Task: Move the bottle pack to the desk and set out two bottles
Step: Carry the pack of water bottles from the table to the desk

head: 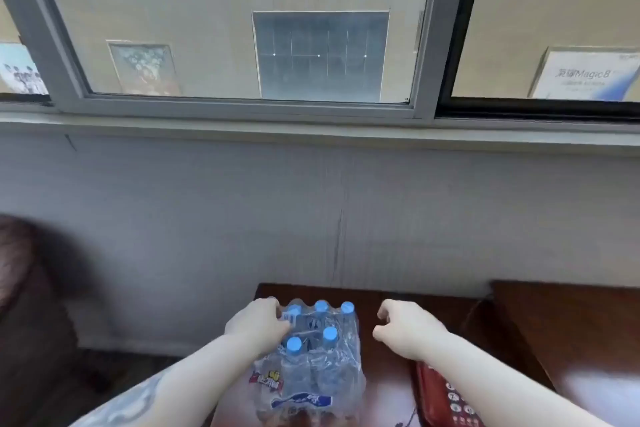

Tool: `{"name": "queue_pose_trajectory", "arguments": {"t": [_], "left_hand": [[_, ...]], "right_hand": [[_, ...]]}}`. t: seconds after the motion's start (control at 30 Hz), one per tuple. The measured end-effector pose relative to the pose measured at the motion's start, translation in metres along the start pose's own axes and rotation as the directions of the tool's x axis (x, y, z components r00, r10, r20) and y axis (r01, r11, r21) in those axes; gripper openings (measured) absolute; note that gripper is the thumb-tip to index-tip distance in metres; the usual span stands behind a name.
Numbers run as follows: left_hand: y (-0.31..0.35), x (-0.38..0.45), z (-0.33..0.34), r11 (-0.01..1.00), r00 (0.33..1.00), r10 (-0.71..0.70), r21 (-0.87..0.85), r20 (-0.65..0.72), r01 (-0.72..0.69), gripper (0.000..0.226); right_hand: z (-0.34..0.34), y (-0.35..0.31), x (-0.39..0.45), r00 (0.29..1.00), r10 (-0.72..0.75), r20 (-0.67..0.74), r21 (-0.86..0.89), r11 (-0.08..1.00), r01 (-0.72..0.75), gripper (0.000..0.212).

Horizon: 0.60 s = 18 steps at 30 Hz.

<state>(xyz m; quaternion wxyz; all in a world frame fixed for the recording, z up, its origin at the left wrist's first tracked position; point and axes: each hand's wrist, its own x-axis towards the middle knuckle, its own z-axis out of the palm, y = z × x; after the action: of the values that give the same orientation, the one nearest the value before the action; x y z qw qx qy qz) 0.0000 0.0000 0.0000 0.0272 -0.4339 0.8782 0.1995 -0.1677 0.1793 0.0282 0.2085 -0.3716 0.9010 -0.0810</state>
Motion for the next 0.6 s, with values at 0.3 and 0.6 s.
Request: {"name": "queue_pose_trajectory", "arguments": {"t": [0.3, 0.6], "left_hand": [[-0.05, 0.107, 0.062, 0.996, 0.997, -0.043, -0.074, 0.057, 0.047, 0.047], [-0.073, 0.127, 0.123, 0.835, 0.94, -0.299, -0.432, 0.166, 0.342, 0.102]], "right_hand": [[0.084, -0.021, 0.106, 0.958, 0.219, 0.185, 0.317, 0.909, -0.269, 0.048], [0.142, -0.011, 0.154, 0.797, 0.431, 0.422, 0.608, 0.518, -0.602, 0.075]]}}
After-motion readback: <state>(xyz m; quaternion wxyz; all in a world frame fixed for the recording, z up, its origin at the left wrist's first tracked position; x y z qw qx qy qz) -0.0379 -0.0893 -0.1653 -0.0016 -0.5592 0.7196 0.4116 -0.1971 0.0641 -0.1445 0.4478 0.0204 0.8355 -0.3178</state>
